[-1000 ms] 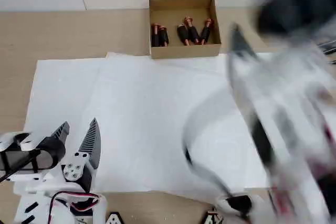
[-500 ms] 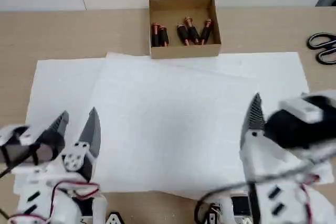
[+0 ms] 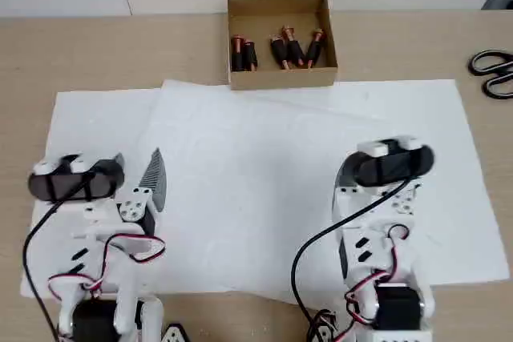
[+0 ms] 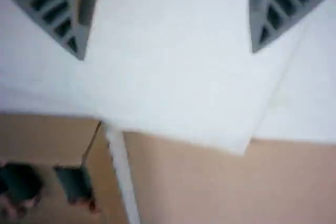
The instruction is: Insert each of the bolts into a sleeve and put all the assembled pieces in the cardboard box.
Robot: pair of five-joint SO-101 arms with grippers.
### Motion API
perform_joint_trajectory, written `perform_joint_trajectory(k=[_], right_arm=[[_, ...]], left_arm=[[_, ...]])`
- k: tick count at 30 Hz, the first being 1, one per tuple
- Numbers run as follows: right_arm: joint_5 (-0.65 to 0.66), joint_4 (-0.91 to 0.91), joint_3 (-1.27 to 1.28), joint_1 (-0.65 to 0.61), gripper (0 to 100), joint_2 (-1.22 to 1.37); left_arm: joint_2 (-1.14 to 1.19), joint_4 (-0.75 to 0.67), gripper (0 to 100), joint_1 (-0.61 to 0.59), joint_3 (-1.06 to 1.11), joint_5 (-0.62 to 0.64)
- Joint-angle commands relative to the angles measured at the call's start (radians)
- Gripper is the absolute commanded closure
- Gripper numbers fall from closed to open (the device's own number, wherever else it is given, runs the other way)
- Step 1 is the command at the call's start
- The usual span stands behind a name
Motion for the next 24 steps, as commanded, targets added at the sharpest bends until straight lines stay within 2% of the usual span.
perform_joint_trajectory(k=[1,10,24], right_arm=[[0.012,-0.024,0.087,0.005,73.4,-0.074],[0.012,-0.031,0.293,0.007,73.4,-0.101],[0.006,0.033,0.302,0.005,73.4,-0.101]], left_arm=[[-0.014,-0.029,81,-0.008,0.036,-0.005],[-0.014,-0.028,81,-0.008,0.131,-0.005],[-0.014,-0.029,81,-0.008,0.3,-0.005]])
